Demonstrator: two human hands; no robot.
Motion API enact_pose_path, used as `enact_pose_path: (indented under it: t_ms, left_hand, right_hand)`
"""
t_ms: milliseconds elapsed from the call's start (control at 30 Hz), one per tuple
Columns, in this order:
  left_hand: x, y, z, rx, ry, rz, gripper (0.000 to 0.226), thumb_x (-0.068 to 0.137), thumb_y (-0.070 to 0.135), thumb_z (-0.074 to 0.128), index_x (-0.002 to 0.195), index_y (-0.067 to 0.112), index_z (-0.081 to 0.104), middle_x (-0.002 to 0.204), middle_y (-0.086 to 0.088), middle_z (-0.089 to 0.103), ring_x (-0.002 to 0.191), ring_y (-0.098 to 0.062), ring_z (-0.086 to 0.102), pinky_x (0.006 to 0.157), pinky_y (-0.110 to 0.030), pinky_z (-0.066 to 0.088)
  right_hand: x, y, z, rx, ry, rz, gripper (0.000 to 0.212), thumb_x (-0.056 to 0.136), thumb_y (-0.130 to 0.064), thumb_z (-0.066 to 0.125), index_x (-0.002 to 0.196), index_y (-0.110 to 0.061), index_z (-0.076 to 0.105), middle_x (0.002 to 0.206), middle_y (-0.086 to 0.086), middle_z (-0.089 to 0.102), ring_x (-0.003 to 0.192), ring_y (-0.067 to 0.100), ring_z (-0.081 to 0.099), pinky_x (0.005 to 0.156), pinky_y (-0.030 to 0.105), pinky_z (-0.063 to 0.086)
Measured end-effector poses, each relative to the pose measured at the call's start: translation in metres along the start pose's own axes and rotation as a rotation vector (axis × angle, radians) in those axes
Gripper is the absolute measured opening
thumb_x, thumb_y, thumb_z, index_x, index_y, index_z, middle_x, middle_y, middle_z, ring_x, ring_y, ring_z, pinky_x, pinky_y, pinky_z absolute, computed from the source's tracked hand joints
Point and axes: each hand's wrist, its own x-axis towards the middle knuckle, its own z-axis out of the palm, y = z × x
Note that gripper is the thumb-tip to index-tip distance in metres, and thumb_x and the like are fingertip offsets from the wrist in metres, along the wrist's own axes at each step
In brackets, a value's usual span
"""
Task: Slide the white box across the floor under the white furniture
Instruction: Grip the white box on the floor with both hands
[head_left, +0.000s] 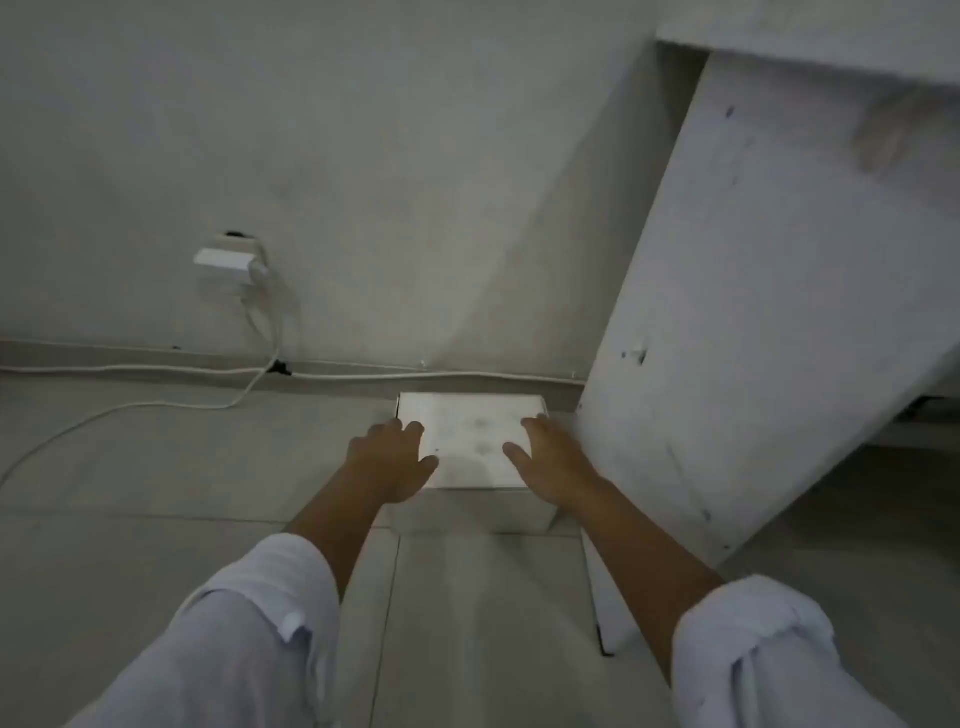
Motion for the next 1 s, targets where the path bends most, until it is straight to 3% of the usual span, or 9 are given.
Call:
enact_pose_path:
  t_ms: [167, 400, 567, 667, 800, 1000]
  left_hand:
    - [0.031, -0.019, 0.063, -0.049, -0.011, -0.099, 0.061, 0.094, 0.045, 0.042, 0.145, 0.012, 0.034, 0.145, -0.013, 0.042, 0.13, -0.031, 0.045, 0.104, -0.043, 0.039]
    - [0.074, -0.025, 0.121, -0.362, 0.062, -0.251, 0.072, 0.093, 0.041, 0.05, 0.146, -0.001, 0.025, 0.146, -0.022, 0.036, 0.131, -0.038, 0.043, 0.107, -0.045, 0.038]
    - [0.099, -0.033, 0.151, -0.63, 0.137, -0.326, 0.075, 0.091, 0.043, 0.054, 0.144, -0.004, 0.031, 0.146, -0.024, 0.042, 0.132, -0.038, 0.045, 0.11, -0.046, 0.038]
    - [0.103, -0.033, 0.161, -0.785, 0.195, -0.36, 0.082, 0.092, 0.041, 0.055, 0.15, -0.005, 0.019, 0.154, -0.025, 0.033, 0.14, -0.038, 0.036, 0.116, -0.043, 0.031]
    - [0.106, -0.033, 0.174, -0.933, 0.267, -0.379, 0.071, 0.091, 0.033, 0.059, 0.146, -0.002, 0.031, 0.145, -0.023, 0.046, 0.131, -0.038, 0.046, 0.11, -0.047, 0.039]
    - [0.089, -0.037, 0.182, -0.993, 0.329, -0.383, 0.052, 0.088, 0.022, 0.062, 0.132, -0.002, 0.049, 0.128, -0.021, 0.06, 0.117, -0.037, 0.057, 0.1, -0.045, 0.047]
  right_hand:
    - [0.03, 0.043, 0.048, 0.088, 0.027, 0.069, 0.059, 0.095, -0.04, 0.043, 0.142, -0.005, 0.034, 0.149, 0.015, 0.036, 0.136, 0.03, 0.035, 0.112, 0.041, 0.032]
    - [0.073, 0.093, 0.092, 0.275, 0.124, 0.209, 0.064, 0.092, -0.036, 0.052, 0.143, -0.003, 0.032, 0.146, 0.017, 0.042, 0.131, 0.032, 0.045, 0.108, 0.042, 0.039]
    - [0.097, 0.116, 0.113, 0.406, 0.111, 0.329, 0.075, 0.092, -0.041, 0.051, 0.147, 0.001, 0.021, 0.153, 0.02, 0.032, 0.138, 0.035, 0.036, 0.112, 0.041, 0.032]
    - [0.104, 0.12, 0.12, 0.505, 0.152, 0.389, 0.075, 0.09, -0.04, 0.054, 0.145, 0.002, 0.025, 0.15, 0.021, 0.036, 0.135, 0.036, 0.039, 0.112, 0.044, 0.035]
    - [0.108, 0.121, 0.13, 0.567, 0.205, 0.405, 0.06, 0.088, -0.031, 0.058, 0.134, 0.004, 0.041, 0.136, 0.022, 0.051, 0.122, 0.037, 0.051, 0.102, 0.041, 0.045]
    - [0.091, 0.122, 0.139, 0.602, 0.203, 0.394, 0.054, 0.087, -0.026, 0.061, 0.129, 0.003, 0.043, 0.132, 0.021, 0.053, 0.119, 0.035, 0.054, 0.096, 0.037, 0.045]
